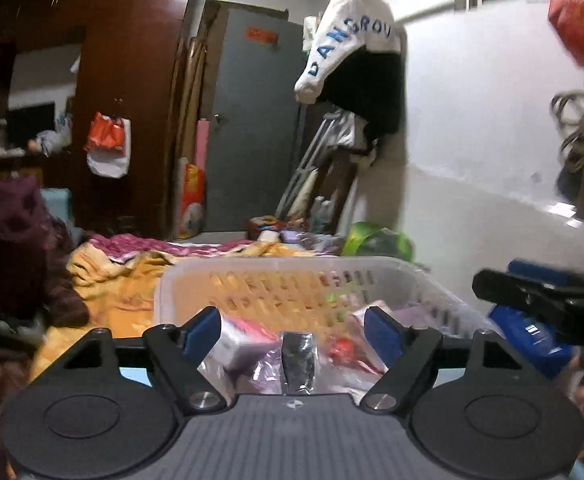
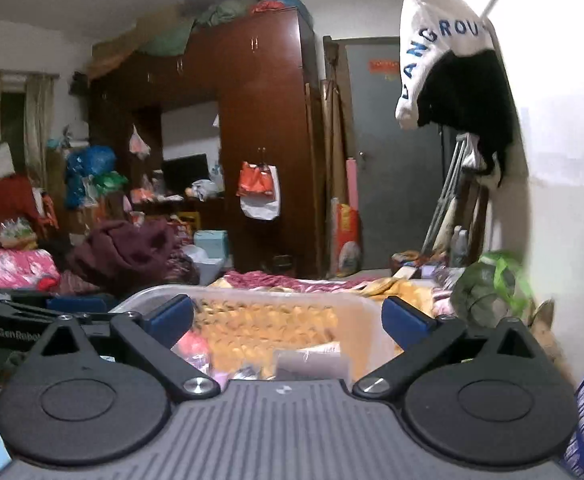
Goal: Organize objects
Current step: 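Carry both items over the basket and open both grippers to drop them, then grasp a purple box with the left gripper while the right grasps a white wrapped box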
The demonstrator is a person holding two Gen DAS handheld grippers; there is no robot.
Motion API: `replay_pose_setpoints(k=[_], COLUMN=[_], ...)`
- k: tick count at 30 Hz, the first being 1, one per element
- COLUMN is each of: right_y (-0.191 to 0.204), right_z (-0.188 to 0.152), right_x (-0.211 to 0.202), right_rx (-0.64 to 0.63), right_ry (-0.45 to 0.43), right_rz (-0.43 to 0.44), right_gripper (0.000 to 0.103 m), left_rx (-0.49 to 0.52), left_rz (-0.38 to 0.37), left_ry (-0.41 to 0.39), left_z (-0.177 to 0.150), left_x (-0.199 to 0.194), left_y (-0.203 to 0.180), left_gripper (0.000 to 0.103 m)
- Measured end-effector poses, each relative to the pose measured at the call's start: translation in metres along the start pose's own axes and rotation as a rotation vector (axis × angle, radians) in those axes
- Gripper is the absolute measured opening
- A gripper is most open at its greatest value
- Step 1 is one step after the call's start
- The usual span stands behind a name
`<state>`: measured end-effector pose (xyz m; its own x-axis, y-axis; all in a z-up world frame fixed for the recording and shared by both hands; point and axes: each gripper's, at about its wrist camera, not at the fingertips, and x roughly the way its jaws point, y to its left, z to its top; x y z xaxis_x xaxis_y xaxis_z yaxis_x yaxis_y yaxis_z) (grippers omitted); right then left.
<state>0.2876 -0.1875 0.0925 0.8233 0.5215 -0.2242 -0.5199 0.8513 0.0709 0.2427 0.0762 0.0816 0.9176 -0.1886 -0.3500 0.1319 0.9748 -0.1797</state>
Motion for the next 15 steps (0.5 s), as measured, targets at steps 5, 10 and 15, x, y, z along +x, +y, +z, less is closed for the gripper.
replay_pose_setpoints(k=[5, 10, 15], right_y=[-0.002, -0.004, -0.002], right_z=[-0.027, -0.053, -0.069], right_x=[-0.042, -0.041, -0.020], right_rx=[0.030, 0.074, 0.104], right_ry=[-0.017, 0.055, 0.133], right_rz=[0.044, 0.060, 0.040], right_gripper=[0.103, 0.103, 0.103], left_rx=[0.061, 0.112, 0.102], left_rz=[0.006, 0.063, 0.099], left_ry=[-0.036, 0.110, 0.186], left_z=[-0.051, -0.090, -0.095], left_x=[-0.052, -0.029, 0.003], left_y=[-0.010, -0.018, -0.018], left_gripper=[0.094, 0.094, 0.086])
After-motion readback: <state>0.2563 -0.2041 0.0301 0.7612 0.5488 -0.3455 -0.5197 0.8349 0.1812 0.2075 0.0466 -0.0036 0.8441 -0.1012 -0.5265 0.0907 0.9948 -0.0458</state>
